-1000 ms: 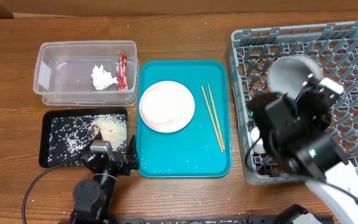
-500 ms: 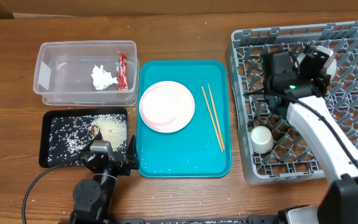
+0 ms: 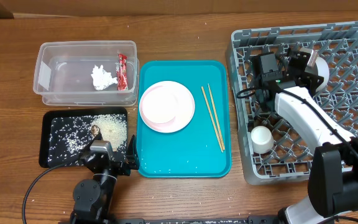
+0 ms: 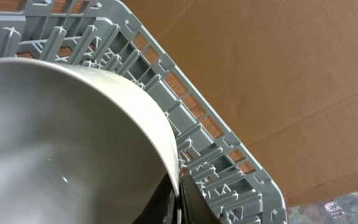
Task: Sort waste into correct bins and load items into the dishwasher
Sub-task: 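Carry the white bowl into the rack and release it, then move the right gripper back over the pink plate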
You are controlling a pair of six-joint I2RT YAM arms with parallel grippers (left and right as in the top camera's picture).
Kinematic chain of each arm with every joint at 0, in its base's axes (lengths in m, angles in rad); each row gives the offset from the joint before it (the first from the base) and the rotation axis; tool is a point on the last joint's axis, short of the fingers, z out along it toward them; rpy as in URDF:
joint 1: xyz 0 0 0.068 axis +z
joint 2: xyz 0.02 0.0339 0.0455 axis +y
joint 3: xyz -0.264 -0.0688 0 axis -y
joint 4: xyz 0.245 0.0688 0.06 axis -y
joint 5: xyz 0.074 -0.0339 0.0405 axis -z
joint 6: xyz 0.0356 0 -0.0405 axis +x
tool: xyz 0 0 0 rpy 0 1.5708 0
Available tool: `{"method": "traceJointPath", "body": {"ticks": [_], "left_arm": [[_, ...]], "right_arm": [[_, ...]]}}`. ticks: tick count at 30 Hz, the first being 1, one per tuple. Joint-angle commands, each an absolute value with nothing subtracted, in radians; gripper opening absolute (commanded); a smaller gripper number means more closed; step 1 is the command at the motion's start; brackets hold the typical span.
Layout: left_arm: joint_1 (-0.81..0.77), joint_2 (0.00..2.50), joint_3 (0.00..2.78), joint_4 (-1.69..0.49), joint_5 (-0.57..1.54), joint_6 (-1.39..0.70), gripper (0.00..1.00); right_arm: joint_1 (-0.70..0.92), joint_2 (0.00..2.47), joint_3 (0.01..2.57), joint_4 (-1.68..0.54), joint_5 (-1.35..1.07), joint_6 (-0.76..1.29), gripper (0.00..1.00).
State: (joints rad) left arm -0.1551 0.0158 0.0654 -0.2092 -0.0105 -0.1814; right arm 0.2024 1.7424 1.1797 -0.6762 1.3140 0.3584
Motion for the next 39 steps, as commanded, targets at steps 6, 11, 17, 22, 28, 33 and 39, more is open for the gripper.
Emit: {"method": "traceJointPath", "body": {"ticks": [6,11,17,22,28,33,39], "left_arm": [[-0.149,0.004,0.061,-0.205,-0.002,-0.191,1.00],[-0.149,0.004,0.061,-0.205,-0.002,-0.191,1.00],[-0.149,0.004,0.061,-0.205,-0.002,-0.191,1.00],[-0.149,0.004,0.061,-0.205,-0.002,-0.191,1.00],[-0.149,0.004,0.061,-0.205,-0.002,-0.191,1.00],[-0.149,0.004,0.061,-0.205,-0.002,-0.191,1.00],[-0.149,0.004,0.061,-0.205,-0.002,-0.191,1.00]], "right_arm": [[0.194,1.763,1.191,-0.661,1.325,0.305,0.04],[0.240,1.764,1.191,-0.685,1.253,0.284,0.04],[0.300,1.764,1.191,-0.775,1.097,0.295,0.13],[0.300,1.704,1.194,-0.833,1.068,0.403,0.44],[0.321,1.546,1.232,-0.889,0.825,0.405,0.58],[0.415,1.405,1.304,-0.936,0.353,0.385,0.56],[0.524,1.440,1.279,-0.868,-0.058,0.389,0.56]]}}
